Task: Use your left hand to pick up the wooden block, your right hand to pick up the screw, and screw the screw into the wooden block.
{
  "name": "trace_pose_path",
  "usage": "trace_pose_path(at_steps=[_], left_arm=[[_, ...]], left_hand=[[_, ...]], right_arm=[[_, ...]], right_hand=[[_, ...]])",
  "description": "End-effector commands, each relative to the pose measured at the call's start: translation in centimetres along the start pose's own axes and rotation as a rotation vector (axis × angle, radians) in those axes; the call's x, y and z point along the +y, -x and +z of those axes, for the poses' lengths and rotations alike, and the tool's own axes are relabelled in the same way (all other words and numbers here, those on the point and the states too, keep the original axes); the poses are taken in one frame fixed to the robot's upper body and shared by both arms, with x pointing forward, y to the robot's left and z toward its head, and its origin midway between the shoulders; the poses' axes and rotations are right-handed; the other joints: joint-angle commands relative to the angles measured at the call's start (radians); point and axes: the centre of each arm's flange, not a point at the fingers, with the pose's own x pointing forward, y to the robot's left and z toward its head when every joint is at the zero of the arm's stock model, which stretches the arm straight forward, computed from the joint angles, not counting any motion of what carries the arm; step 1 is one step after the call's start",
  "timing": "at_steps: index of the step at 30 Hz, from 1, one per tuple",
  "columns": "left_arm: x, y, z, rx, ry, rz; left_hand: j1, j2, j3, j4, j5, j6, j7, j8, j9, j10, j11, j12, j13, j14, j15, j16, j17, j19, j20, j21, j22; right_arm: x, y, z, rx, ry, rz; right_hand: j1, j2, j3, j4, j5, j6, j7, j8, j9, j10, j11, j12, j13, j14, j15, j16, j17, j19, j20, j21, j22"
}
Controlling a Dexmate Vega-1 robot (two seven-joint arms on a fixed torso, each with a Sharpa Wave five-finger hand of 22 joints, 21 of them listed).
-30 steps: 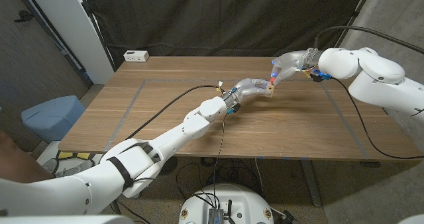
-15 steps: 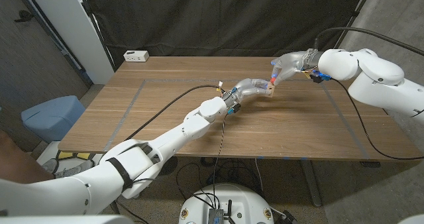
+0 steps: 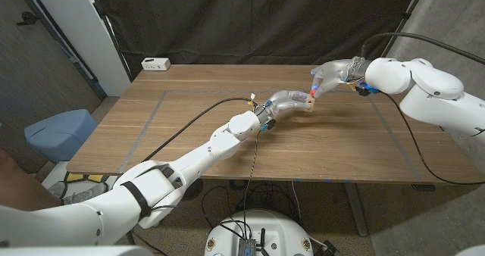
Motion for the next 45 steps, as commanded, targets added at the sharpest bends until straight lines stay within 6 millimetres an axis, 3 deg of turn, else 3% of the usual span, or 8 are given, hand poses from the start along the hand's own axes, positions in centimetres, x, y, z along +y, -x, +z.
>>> trace_pose_path(at_steps=[1, 36, 45], left_arm=[[-0.3, -0.1, 0.0, 0.001, 0.000, -0.003], [-0.1, -0.5, -0.2, 0.010, 0.004, -0.004], [0.1, -0.6, -0.4, 0.013, 0.007, -0.006]], left_hand=[[-0.014, 0.024, 0.016, 0.007, 0.006, 0.046, -0.011, 0.003, 0.016, 0.007, -0.002, 0.009, 0.005, 0.010, -0.078, -0.005, 0.003, 0.006, 0.006, 0.006, 0.005], [-0.014, 0.026, 0.018, 0.007, 0.007, 0.045, -0.008, 0.001, 0.017, 0.007, -0.002, 0.008, 0.006, 0.011, -0.076, -0.004, 0.003, 0.007, 0.007, 0.007, 0.006], [-0.013, 0.026, 0.020, 0.006, 0.009, 0.046, -0.008, 0.001, 0.017, 0.005, -0.001, 0.008, 0.006, 0.012, -0.077, -0.004, 0.003, 0.007, 0.006, 0.007, 0.006]], right_arm=[[0.2, 0.4, -0.1, -0.004, -0.007, -0.007], [0.2, -0.6, -0.5, -0.009, -0.025, 0.004], [0.3, -0.8, -0.5, 0.006, -0.021, 0.023]], right_hand=[[0.005, 0.007, 0.007, 0.003, -0.002, 0.024, 0.000, 0.009, 0.006, 0.012, 0.000, 0.007, 0.004, 0.011, -0.049, 0.008, 0.005, 0.013, -0.030, 0.003, 0.002], [-0.009, 0.024, 0.003, 0.018, -0.008, 0.099, 0.015, 0.045, 0.013, 0.056, 0.001, 0.014, 0.002, 0.035, -0.056, 0.019, 0.010, 0.035, -0.045, 0.005, 0.002], [-0.019, 0.015, -0.002, 0.018, -0.009, 0.072, 0.014, 0.035, 0.013, 0.049, 0.011, 0.007, 0.002, 0.034, -0.053, 0.017, 0.010, 0.035, -0.045, 0.003, 0.002]])
